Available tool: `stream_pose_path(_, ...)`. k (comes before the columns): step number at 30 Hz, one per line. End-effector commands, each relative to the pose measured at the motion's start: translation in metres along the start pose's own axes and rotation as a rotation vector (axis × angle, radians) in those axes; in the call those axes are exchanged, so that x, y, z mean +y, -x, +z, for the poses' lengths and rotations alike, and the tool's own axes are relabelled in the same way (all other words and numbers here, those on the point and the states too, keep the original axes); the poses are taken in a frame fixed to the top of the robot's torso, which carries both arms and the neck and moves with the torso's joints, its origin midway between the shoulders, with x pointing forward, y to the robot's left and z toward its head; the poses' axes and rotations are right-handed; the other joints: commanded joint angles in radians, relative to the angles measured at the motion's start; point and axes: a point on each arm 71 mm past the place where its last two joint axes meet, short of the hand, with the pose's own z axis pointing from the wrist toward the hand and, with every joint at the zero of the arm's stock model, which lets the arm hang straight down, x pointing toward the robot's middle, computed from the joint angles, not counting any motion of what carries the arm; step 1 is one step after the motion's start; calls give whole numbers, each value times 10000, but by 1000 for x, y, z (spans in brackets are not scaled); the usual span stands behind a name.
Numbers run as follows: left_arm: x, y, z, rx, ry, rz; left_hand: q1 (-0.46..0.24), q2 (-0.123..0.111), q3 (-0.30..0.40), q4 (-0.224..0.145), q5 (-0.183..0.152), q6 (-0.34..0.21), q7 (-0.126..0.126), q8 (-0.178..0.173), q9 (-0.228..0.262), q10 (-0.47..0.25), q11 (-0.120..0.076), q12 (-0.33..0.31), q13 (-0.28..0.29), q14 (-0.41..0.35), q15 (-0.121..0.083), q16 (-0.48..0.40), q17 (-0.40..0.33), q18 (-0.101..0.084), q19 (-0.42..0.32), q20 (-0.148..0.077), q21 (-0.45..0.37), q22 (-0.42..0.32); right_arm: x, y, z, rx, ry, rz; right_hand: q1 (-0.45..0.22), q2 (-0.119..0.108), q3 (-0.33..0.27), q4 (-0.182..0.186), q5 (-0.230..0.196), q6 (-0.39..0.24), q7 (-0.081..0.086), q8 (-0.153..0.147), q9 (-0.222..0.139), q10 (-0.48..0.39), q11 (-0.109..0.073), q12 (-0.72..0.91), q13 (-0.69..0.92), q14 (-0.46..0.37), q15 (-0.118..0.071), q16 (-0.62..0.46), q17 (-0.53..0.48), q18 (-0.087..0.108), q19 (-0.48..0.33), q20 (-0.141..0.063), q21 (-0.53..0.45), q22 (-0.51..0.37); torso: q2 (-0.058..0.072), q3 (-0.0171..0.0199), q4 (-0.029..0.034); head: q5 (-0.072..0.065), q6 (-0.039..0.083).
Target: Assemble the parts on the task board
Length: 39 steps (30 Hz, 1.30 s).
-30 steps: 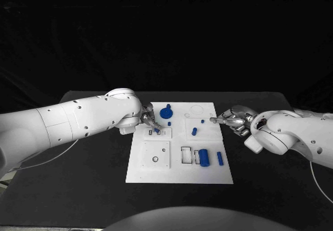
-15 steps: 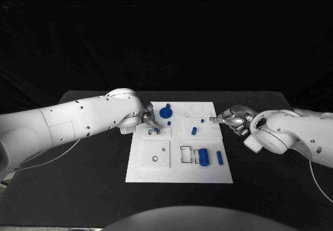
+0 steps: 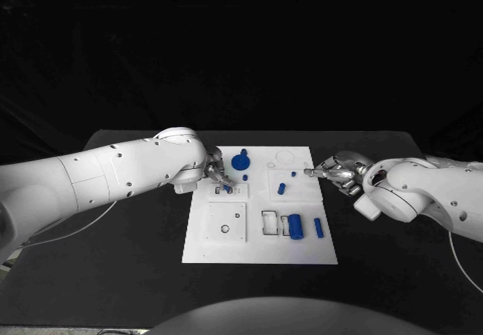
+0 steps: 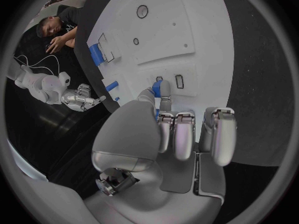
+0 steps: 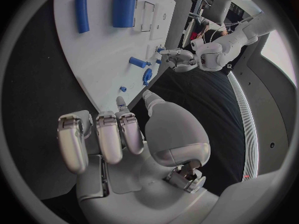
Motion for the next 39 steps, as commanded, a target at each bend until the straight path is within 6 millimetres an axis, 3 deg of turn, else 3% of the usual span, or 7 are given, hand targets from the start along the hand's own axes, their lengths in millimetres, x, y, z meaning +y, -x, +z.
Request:
stream_pose_path(1, -2, -2, 0, 212, -154, 188, 192, 89, 93, -49, 38, 189, -145, 24, 16, 1112, -95, -58, 2602, 1059, -10, 26, 2632, -75, 1052, 18, 24, 2633, 0, -2, 0, 122, 37, -55, 5, 89, -24, 42, 66, -26, 24, 64, 12, 1049, 36, 28, 2635, 1061, 81, 41, 2631, -67, 1047, 64, 45, 2634, -7, 6, -11, -10, -31)
stream_pose_path(4, -1, -1, 0, 209, -137, 185, 194, 85, 96, -49, 37, 188, -144, 22, 18, 1112, -94, -58, 2602, 1059, -10, 26, 2632, -75, 1052, 19, 24, 2633, 0, -2, 0, 121, 31, -52, 5, 89, -24, 42, 66, -26, 24, 64, 12, 1049, 36, 28, 2635, 1061, 81, 41, 2631, -67, 1047, 64, 45, 2634, -4, 9, 15, -27, -25)
stream_pose_path(14, -3, -1, 1, 128, -220, 180, 197, 87, 107, -46, 37, 186, -143, 17, 19, 1112, -93, -58, 2602, 1059, -11, 26, 2632, -75, 1052, 20, 24, 2633, 0, -2, -1, 120, 38, -51, 8, 93, -34, 48, 67, -35, 35, 70, 15, 1049, 48, 28, 2635, 1061, 92, 41, 2631, -67, 1047, 74, 45, 2634, -9, 4, -13, -22, -4)
stream_pose_path(26, -6, -2, 2, 225, -259, 224, 223, 98, 157, -46, 41, 173, -138, -4, 27, 1112, -89, -58, 2602, 1059, -12, 26, 2632, -75, 1052, 26, 24, 2633, 0, -2, -1, 117, 28, -49, 8, 93, -34, 48, 67, -35, 35, 70, 15, 1049, 48, 28, 2635, 1061, 92, 41, 2631, -67, 1047, 74, 45, 2634, 3, 6, 10, -47, -20)
stream_pose_path(39, -5, -3, 3, 313, -190, 196, 221, 99, 166, -40, 34, 170, -134, -9, 29, 1112, -86, -58, 2602, 1059, -12, 26, 2632, -75, 1052, 27, 24, 2633, 0, -2, -1, 110, 26, -46, 8, 93, -34, 48, 67, -35, 35, 70, 15, 1049, 48, 28, 2635, 1061, 92, 41, 2631, -67, 1047, 74, 45, 2634, -12, 0, -8, -59, -53)
